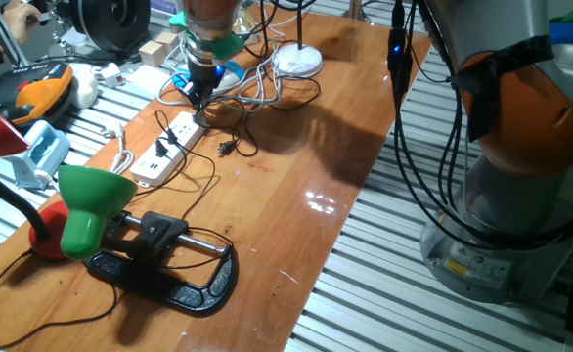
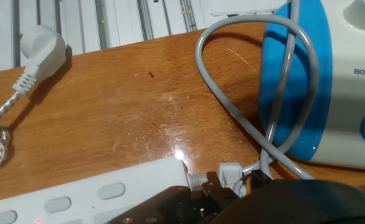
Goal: Plug in the power cord of the desk lamp, turn on the socket, and light up the desk lamp
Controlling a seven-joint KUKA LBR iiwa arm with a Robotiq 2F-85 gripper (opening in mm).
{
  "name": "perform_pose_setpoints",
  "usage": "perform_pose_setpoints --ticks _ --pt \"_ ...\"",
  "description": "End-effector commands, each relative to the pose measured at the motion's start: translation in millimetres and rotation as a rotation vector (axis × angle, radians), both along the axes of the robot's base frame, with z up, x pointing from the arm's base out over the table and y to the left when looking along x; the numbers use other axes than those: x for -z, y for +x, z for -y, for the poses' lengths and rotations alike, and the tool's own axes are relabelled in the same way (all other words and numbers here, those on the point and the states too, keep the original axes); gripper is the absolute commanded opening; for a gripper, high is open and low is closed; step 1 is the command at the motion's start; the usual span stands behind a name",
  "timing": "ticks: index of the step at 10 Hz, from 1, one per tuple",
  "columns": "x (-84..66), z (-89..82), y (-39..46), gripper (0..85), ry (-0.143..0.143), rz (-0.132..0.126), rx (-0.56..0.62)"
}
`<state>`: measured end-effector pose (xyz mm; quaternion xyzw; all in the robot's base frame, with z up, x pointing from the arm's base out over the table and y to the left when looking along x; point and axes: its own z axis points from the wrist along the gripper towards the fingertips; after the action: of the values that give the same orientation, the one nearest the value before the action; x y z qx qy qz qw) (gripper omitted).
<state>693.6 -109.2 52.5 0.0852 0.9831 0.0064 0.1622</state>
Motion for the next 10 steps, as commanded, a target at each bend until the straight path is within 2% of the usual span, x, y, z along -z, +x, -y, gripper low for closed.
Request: perform_pose_setpoints --ticks 1,10 --pt "-0.1 -0.1 0.3 34.0 0.0 0.0 -0.001" --pt "4.0 -1.2 2.7 34.0 -0.011 0.003 -0.028"
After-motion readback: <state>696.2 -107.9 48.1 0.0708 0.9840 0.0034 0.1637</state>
